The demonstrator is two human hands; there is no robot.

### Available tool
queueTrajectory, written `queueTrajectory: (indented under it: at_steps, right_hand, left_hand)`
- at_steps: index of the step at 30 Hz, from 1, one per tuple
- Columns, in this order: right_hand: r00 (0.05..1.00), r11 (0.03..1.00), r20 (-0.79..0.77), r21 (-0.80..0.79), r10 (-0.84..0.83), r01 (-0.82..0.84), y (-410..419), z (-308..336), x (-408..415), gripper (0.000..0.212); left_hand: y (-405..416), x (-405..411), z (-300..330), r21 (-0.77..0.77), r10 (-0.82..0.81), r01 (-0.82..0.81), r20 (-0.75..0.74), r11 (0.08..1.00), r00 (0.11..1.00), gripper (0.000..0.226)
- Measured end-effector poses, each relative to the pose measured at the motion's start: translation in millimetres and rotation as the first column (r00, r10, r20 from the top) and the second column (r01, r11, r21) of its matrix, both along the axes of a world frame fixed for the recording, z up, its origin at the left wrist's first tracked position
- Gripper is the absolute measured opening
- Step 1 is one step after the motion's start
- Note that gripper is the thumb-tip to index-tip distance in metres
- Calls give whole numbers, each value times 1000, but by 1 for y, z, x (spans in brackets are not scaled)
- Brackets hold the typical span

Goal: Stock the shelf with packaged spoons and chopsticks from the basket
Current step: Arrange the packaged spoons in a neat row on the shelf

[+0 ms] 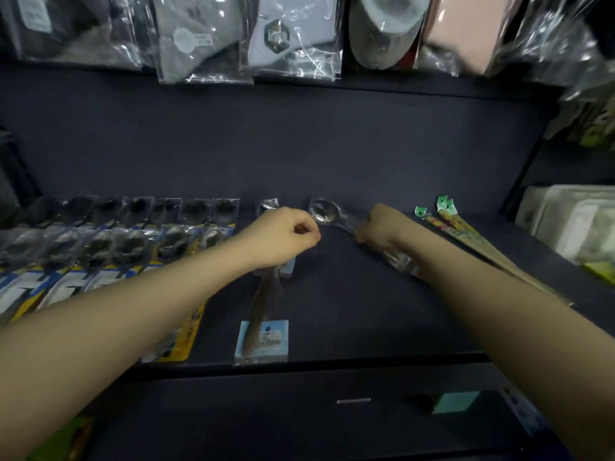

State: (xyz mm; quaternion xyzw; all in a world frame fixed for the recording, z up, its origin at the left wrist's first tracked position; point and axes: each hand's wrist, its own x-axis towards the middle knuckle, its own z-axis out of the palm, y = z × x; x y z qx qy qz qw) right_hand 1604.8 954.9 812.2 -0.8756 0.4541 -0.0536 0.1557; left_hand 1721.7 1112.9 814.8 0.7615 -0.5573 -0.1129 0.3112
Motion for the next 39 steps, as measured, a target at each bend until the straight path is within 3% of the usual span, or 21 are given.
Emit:
queueTrajectory:
  at_steps: [3,6,10,17,21,25,30,31,33,35,37,39]
  right_hand:
    - [982,994,162,-48,102,-95,-1,12,-11,33]
    - [916,968,314,-62,249,-242,6,23,-29,45]
    - [828,933,480,49,290,-355,12,22,-42,35]
    - [836,958,505,57,215,-281,-9,-9,-34,32]
    - [830,980,521,-138,197,-145,-22,-6,-43,26]
    - [838,985,530,-166,126,-44,-41,-1,-60,29]
    - [871,984,490,153,7,-94,-50,-21,-73,33]
    - [907,991,421,113,23,-78,-51,-24,-74,32]
    - [973,987,226,-158,52,-16,-56,-25,-72,21]
    - [985,930,161,-368,57,7,-56,-18,-73,13]
    - [962,917,257,-398,94,16,-52,-6,-75,15]
    - [868,970,476,-243,144,-27,-38,7,-74,14]
  left_hand:
    - [-15,-7,2,71,105,-89,-275,994,956,26]
    - [-25,-19,10,87,116,-79,-643,993,757,37]
    - [-40,-32,14,-98,-8,-144,-850,985,526,33]
    - [-60,-36,-1,-58,58,-244,-894,968,444,7]
    - [-73,-40,-7,-47,76,-296,-917,954,391,9]
    - [-89,-48,-3,13,111,-239,-909,971,402,14]
    - [-96,-69,-5,85,138,-133,-875,987,465,21]
    - [-96,-71,-6,101,146,-121,-868,988,474,21]
    - [-96,-72,-9,126,162,-107,-858,986,487,21]
    - [-96,-72,-9,133,165,-101,-857,986,487,15]
    - [-94,-72,-5,102,130,-83,-861,991,491,16]
    - [-93,-70,1,17,46,-63,-867,998,496,26]
